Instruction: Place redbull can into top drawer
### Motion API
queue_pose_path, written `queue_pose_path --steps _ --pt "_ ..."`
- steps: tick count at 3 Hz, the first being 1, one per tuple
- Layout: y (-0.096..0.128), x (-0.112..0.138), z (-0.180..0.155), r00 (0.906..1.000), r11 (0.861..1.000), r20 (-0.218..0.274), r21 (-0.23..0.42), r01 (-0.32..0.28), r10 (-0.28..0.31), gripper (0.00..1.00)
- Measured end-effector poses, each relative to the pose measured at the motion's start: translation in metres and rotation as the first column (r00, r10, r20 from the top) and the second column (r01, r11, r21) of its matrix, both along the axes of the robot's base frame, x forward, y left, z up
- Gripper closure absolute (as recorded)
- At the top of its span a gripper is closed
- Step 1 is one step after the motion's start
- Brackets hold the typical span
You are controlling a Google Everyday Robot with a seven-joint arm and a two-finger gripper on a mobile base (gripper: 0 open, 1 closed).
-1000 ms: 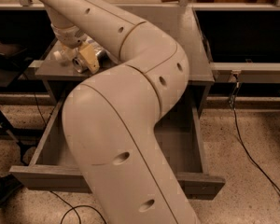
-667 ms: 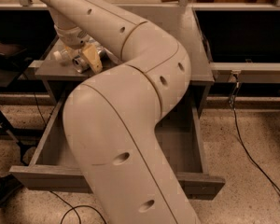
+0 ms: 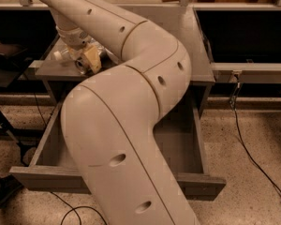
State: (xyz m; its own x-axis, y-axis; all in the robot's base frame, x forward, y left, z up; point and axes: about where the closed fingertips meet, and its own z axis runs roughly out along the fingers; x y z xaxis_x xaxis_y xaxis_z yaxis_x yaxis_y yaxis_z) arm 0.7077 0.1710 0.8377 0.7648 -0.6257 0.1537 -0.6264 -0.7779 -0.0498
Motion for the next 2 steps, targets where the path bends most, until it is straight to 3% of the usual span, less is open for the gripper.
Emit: queue_pose_path --steps 2 --pt "0.0073 0.0047 0.0077 0.9994 0.999 0.019 0.011 -0.03 0.03 0.94"
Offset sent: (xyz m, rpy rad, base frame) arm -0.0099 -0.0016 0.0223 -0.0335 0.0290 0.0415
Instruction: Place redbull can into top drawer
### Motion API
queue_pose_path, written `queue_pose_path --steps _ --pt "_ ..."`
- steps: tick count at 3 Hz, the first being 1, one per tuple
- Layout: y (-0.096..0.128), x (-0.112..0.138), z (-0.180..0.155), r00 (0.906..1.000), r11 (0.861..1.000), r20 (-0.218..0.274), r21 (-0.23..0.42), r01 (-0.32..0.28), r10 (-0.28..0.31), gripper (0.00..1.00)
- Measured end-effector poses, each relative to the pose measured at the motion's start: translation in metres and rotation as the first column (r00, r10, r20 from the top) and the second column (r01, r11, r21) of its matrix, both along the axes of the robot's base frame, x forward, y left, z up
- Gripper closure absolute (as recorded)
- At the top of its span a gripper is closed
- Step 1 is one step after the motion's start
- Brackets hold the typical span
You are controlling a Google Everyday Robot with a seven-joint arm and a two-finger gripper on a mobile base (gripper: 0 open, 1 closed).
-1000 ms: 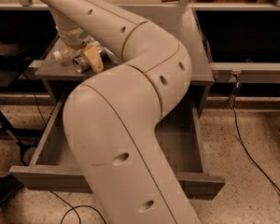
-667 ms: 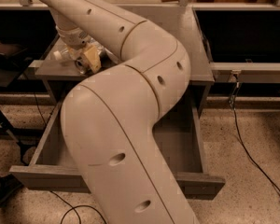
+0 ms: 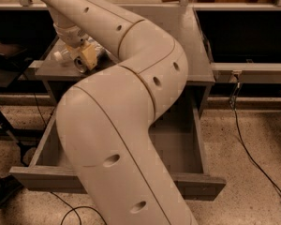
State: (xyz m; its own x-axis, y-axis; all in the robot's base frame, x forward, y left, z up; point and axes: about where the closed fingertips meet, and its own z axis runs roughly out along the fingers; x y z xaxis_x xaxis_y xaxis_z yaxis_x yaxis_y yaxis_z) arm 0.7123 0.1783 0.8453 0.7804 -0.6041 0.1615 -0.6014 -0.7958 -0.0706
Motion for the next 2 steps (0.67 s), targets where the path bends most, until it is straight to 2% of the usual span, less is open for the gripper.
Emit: queue_pose_path --steps 1,2 --pt "-0.001 -0.01 0.007 0.9991 0.999 -0.014 0.025 -0.04 0.04 1.0" --pt "-0.01 -0.033 0.015 0.9956 0.995 -0.041 0.062 -0.081 0.084 1.0"
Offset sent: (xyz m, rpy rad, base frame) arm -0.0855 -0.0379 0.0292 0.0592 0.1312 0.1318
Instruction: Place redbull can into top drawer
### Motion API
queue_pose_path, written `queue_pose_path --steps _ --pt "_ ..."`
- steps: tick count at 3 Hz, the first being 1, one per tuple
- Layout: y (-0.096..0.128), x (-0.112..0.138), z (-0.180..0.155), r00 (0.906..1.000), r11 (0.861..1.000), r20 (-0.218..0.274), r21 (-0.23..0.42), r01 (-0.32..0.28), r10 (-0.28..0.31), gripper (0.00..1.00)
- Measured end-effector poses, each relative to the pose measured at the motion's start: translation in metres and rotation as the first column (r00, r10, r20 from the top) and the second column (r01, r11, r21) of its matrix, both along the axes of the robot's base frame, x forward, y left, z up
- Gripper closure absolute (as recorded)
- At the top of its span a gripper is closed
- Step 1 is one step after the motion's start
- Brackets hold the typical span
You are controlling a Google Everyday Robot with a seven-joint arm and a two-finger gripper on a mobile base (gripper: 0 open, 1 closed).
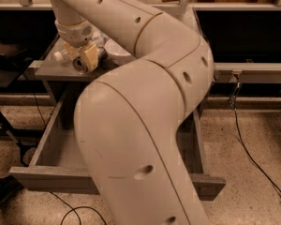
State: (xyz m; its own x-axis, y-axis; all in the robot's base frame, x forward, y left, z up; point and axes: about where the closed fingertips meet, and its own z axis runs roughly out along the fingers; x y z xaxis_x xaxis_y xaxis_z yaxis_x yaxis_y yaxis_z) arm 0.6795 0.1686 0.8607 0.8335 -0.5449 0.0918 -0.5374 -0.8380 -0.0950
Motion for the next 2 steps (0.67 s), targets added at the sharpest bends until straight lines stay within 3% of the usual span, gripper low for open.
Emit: queue_pose_path --steps 2 --pt "-0.027 -0.068 0.016 0.9947 0.993 -0.065 0.087 -0.073 0.079 1.0"
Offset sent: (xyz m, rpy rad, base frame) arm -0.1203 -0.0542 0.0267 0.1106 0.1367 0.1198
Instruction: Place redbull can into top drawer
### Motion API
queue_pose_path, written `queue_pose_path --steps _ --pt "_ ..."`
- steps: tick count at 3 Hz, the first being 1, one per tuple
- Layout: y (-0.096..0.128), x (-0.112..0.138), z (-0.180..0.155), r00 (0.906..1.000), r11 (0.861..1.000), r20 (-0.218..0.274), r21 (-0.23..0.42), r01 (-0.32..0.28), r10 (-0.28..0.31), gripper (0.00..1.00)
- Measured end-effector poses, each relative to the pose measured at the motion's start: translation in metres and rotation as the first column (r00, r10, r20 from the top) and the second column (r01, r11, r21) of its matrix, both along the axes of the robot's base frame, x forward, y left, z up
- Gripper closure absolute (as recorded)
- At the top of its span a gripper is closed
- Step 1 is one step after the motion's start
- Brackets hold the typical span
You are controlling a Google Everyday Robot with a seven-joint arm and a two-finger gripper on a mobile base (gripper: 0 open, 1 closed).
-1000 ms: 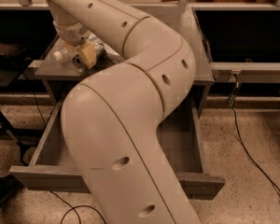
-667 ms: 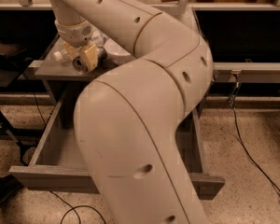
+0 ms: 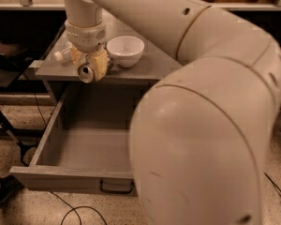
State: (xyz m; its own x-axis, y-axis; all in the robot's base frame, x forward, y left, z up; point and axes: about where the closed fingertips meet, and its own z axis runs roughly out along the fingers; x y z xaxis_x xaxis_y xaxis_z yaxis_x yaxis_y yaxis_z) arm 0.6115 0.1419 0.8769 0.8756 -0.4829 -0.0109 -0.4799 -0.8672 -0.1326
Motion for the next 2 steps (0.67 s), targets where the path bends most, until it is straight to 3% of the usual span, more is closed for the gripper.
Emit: queue_pose_path --steps 1,2 --pt "-0.013 -0.039 0.01 0.9983 0.997 -0.027 0.054 -0.05 0.052 1.0" --pt "-0.025 -0.075 0.014 0.987 0.983 -0.08 0.128 -0.129 0.139 1.0"
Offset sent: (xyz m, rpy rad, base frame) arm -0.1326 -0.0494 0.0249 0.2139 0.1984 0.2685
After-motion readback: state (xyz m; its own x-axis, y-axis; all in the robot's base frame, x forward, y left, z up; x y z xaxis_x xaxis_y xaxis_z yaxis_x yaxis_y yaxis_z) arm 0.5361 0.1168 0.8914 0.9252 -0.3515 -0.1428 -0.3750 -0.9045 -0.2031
